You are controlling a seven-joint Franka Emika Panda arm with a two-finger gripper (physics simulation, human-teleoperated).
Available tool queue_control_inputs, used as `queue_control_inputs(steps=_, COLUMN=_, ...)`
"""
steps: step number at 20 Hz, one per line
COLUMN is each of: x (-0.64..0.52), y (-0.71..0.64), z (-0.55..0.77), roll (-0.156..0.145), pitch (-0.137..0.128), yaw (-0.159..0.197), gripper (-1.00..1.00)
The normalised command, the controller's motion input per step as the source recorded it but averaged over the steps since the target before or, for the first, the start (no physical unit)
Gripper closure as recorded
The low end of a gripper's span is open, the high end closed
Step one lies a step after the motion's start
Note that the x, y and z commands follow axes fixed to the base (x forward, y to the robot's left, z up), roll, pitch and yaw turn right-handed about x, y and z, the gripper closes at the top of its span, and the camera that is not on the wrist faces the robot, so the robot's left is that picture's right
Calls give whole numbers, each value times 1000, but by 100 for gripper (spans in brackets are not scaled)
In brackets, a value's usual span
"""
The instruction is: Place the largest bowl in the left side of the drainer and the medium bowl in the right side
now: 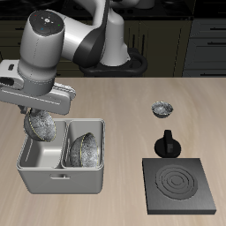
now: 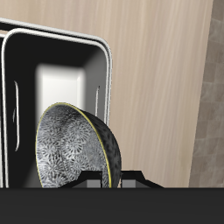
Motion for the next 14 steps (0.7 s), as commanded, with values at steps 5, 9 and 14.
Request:
queue_control_inputs(steps=5, x=39, y=17, z=-190, roll=-1, pitch=36, yaw=11, gripper=-100)
queue_control_inputs(steps=9, x=-62, y=115, z=-63, roll=36, pitch=-13, yaw=28, gripper=-100)
queue_control_inputs(steps=14, x=-151, y=96, z=240, roll=6, pitch=-39, yaw=-10, gripper=-100)
